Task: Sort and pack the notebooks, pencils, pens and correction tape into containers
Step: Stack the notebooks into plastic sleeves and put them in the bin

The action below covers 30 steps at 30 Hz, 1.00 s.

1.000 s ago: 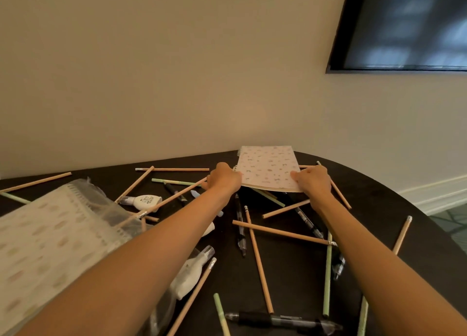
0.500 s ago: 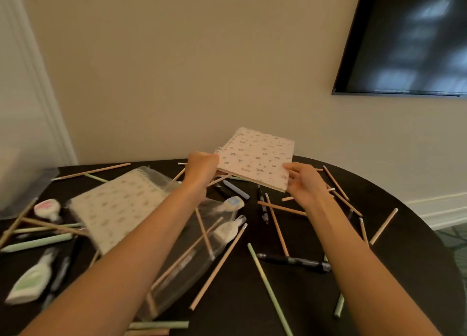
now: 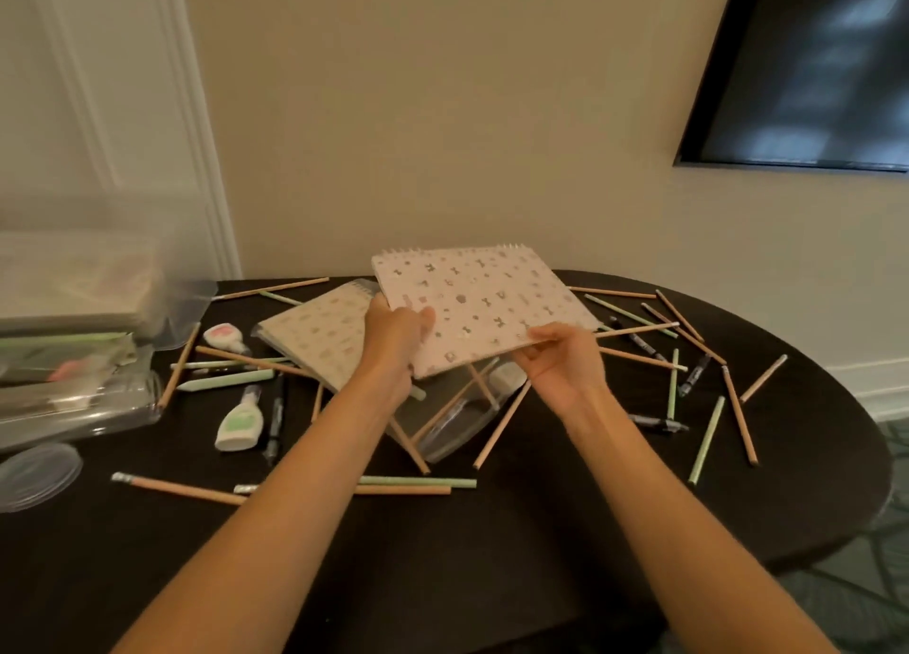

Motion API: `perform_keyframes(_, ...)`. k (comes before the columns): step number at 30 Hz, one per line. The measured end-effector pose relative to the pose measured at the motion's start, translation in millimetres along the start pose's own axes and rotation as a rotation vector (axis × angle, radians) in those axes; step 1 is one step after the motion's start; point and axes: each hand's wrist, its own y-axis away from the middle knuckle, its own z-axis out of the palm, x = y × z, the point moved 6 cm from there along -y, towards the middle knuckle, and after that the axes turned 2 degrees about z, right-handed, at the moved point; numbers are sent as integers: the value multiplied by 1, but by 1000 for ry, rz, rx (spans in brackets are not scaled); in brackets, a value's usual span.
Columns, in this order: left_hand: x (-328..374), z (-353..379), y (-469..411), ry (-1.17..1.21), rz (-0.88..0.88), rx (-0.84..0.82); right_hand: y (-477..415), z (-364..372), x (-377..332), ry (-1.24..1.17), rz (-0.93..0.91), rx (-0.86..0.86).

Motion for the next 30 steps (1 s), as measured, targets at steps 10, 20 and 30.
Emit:
perform_keyframes(10,24,-21,1,-391,25,-212,17,-34,-28,561,82,66)
perform_keyframes(20,-15,-19,-15,-1386,140,-451,23,-73,-45,500,194,208)
perform_keyframes(30,-1,-13,-13,-1792,414,-171,20,-86,-46,697,230,250)
